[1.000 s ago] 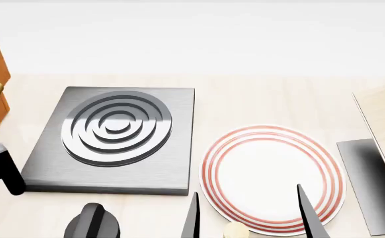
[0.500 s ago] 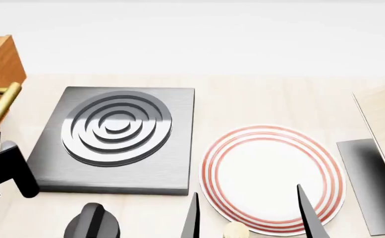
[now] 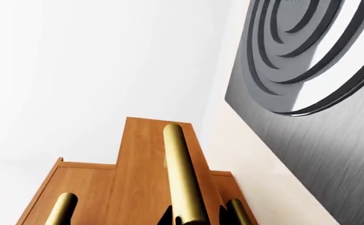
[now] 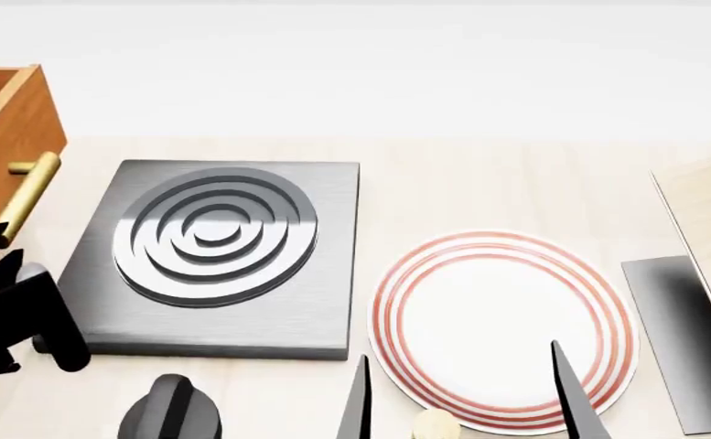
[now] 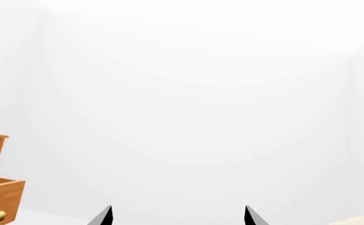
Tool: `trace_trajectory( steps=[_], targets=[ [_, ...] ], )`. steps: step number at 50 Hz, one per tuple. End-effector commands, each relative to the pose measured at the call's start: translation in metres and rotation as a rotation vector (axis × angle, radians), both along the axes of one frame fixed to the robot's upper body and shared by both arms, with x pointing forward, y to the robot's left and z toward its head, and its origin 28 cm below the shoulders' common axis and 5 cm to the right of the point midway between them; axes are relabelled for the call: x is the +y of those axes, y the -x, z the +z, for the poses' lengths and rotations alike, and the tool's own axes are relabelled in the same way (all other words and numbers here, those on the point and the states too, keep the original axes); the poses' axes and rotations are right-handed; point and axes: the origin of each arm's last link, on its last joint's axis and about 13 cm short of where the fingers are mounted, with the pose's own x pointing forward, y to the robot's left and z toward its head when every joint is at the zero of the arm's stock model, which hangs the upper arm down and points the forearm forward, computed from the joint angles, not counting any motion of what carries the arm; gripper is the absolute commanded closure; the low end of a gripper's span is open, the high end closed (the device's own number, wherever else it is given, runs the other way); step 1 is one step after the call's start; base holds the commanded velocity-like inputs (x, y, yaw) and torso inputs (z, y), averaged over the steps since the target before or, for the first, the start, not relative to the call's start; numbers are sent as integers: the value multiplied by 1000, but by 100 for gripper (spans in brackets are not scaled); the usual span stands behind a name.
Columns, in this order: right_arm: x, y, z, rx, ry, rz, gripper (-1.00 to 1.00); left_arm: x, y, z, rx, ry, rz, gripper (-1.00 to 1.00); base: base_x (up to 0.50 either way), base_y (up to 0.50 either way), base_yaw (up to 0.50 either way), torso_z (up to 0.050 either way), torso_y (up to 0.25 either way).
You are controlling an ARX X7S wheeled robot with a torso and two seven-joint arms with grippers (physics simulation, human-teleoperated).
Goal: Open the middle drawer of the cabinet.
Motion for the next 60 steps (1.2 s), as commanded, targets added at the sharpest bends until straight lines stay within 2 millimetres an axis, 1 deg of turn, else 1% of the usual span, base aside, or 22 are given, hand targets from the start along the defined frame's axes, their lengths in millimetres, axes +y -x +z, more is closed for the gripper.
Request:
trace_trajectory(
  steps=[1, 4, 5, 12, 17, 22, 23, 26, 27, 32, 33, 37, 40, 42, 45, 49, 51, 52, 56, 60],
  targets=[
    [-3, -2, 0, -7, 10, -20, -100, -5, -17, 45, -312, -121, 0, 100, 0, 0, 0, 0, 9],
    [-3, -2, 0, -7, 10, -20, -100, -4, -18, 41, -301, -113, 16, 100, 0, 0, 0, 0, 3],
    [-3, -2, 0, -7, 10, -20, -100, -3, -18, 40, -298, -111, 21, -100, 0, 0, 0, 0, 0],
    [-3, -2, -1, -5, 11, -19, -100, 1, -21, 34, -262, -71, 45, -100, 0, 0, 0, 1, 1],
    [-3, -2, -1, -5, 13, -18, -100, 0, -19, 28, -220, -23, 35, -100, 0, 0, 0, 0, 2],
    [-2, -1, -1, -5, 13, -18, -100, -1, -16, 15, -166, -15, 12, -100, 0, 0, 0, 0, 2],
    [-2, -1, -1, -5, 14, -18, -100, -2, -15, 9, -154, -14, 5, -100, 0, 0, 0, 0, 0],
    [-2, -1, -1, -4, 14, -18, -100, -4, -11, 1, -133, -8, -14, -100, 0, 0, 0, 0, 0],
    [-2, -1, -1, -4, 14, -18, -100, -6, -9, -4, -119, -13, -24, -100, 0, 0, 0, 0, 0],
    [-2, -1, -1, -4, 15, -17, -100, -9, -1, -17, -79, 0, -51, -100, 0, 0, 0, 0, 0],
    [-2, -1, -1, -4, 15, -17, -100, -9, -1, -17, -79, 0, -51, -100, 0, 0, 0, 0, 0],
    [-2, -1, -1, -5, 15, -18, -100, -9, 4, -30, -31, 13, -67, -100, 0, 0, 0, 0, 0],
    [-2, -1, -1, -4, 14, -19, -100, -11, 8, -36, -26, 18, -77, -100, 0, 0, 0, 0, 0],
    [-2, -1, -2, -3, 14, -18, -100, -12, 9, -32, -61, 46, -82, -100, 0, 0, 0, 0, 0],
    [-2, -2, -2, -1, 14, -17, -100, -14, 9, -19, -132, 106, -84, -100, 0, 0, 0, 0, 0],
    [-3, -2, -2, -1, 12, -18, -100, -19, 14, 2, -270, 231, -97, -100, 0, 0, 0, 0, 0],
    [-3, -2, -3, 0, 12, -17, -100, -21, 20, 7, -289, 262, -104, -100, 0, 0, 0, 0, 0],
    [-2, -2, -3, 0, 13, -16, -100, -22, 20, 9, -298, 277, -106, -100, 0, 0, 0, 0, 0],
    [-3, -2, -2, 0, 11, -16, -100, -30, 30, 24, -272, 442, -107, -100, 0, 0, 0, 0, 0],
    [-3, -2, -2, 0, 10, -16, -100, -36, 35, 34, -256, 524, -117, -100, 0, 0, 0, 0, 0]
  ],
)
